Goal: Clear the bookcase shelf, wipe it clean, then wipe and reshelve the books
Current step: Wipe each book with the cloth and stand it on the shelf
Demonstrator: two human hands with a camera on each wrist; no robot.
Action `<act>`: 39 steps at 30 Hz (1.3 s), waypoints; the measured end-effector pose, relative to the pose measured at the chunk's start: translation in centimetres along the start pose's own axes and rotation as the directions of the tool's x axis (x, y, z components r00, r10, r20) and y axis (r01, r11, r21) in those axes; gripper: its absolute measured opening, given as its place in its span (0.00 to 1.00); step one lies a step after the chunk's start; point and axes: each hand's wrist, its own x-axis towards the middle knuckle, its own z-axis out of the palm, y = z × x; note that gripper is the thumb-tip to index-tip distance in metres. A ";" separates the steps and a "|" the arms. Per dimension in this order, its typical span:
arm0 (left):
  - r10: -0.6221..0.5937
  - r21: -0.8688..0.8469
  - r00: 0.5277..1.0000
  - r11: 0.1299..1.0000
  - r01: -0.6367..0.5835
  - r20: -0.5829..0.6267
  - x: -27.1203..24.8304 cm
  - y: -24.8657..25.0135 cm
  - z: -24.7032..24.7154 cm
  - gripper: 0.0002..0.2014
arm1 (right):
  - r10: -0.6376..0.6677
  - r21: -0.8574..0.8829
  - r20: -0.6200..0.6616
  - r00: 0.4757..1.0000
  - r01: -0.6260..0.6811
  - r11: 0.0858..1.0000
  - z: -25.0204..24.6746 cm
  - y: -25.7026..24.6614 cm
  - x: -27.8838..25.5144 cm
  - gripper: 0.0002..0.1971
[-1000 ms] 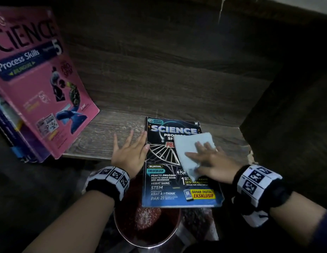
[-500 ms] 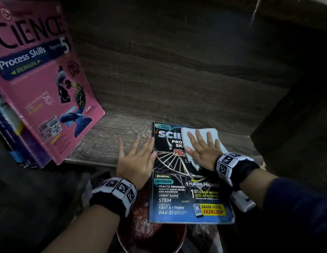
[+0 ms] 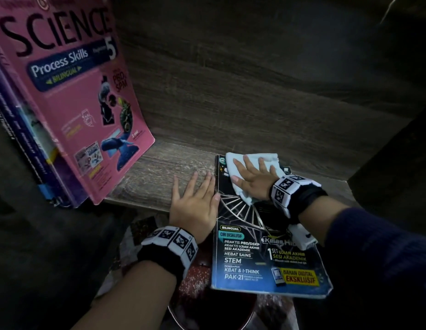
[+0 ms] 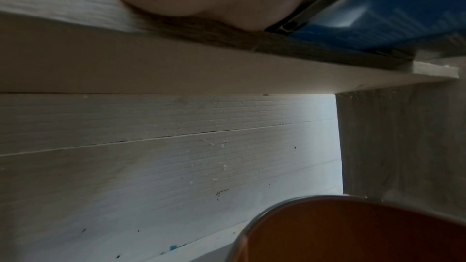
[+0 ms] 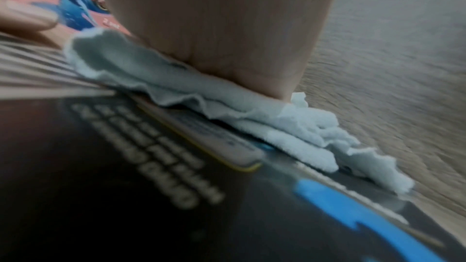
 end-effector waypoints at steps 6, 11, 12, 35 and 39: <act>-0.004 0.018 1.000 1.000 0.004 0.015 0.0 0.0 0.3 0.27 | -0.046 -0.038 -0.034 0.998 0.044 0.998 1.0 -0.2 -0.6 0.31; -0.031 0.038 0.999 0.999 0.030 0.039 0.1 0.3 0.0 0.27 | -0.113 -0.046 -0.025 0.993 0.112 0.993 2.4 -0.1 -2.4 0.31; -0.042 0.046 0.997 0.998 0.039 0.064 0.2 0.4 -0.3 0.28 | -0.122 -0.046 -0.022 0.992 0.121 0.992 2.6 -0.2 -2.9 0.31; -0.128 0.140 0.947 0.986 0.089 0.296 0.9 1.0 -1.6 0.28 | -0.075 -0.120 -0.026 0.997 0.071 0.990 10.7 1.8 -15.5 0.46; -0.137 0.139 0.947 0.985 0.100 0.292 0.9 1.0 -1.5 0.30 | 0.026 -0.053 0.009 1.000 -0.026 0.998 8.8 4.5 -13.2 0.47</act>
